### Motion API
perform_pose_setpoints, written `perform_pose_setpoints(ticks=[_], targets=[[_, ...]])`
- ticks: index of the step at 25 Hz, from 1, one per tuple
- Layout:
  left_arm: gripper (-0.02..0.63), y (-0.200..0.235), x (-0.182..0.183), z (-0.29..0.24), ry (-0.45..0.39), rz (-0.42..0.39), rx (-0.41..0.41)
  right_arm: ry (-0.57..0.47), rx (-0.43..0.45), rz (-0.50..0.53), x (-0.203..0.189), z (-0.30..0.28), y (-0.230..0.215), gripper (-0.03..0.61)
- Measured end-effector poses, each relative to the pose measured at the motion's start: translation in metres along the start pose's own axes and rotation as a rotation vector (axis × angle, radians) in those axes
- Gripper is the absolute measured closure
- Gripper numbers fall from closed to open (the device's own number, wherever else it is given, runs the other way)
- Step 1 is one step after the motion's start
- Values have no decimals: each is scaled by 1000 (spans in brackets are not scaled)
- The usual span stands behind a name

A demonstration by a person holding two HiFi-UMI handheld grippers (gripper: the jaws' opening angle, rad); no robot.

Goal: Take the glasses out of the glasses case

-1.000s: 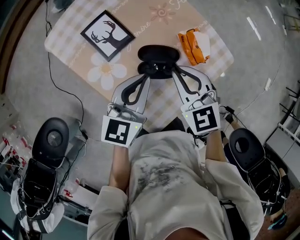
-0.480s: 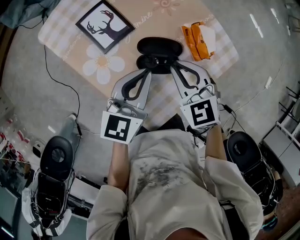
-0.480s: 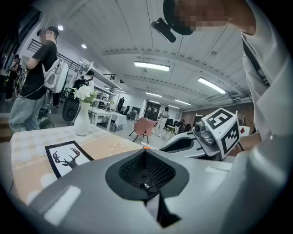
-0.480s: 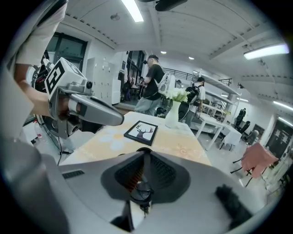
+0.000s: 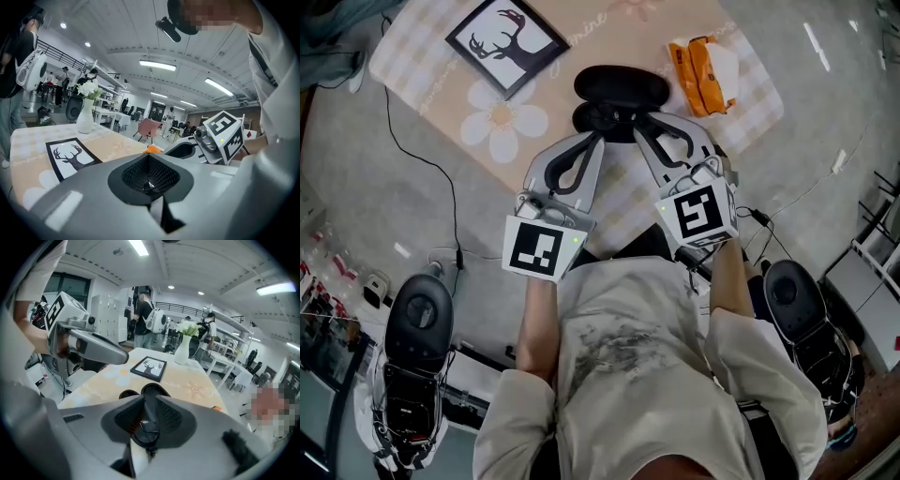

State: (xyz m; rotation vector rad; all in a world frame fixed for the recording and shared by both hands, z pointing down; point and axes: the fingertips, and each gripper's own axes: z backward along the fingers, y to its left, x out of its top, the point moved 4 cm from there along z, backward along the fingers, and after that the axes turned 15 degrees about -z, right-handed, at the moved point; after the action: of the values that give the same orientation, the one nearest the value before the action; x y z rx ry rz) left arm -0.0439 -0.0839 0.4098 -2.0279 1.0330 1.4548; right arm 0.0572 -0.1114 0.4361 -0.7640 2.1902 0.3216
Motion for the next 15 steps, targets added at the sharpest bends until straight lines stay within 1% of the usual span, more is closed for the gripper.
perform_pose_setpoints(ticks=[15], targets=[[606, 2, -18, -11, 29, 19, -7, 96, 52, 38, -25, -28, 3, 475]])
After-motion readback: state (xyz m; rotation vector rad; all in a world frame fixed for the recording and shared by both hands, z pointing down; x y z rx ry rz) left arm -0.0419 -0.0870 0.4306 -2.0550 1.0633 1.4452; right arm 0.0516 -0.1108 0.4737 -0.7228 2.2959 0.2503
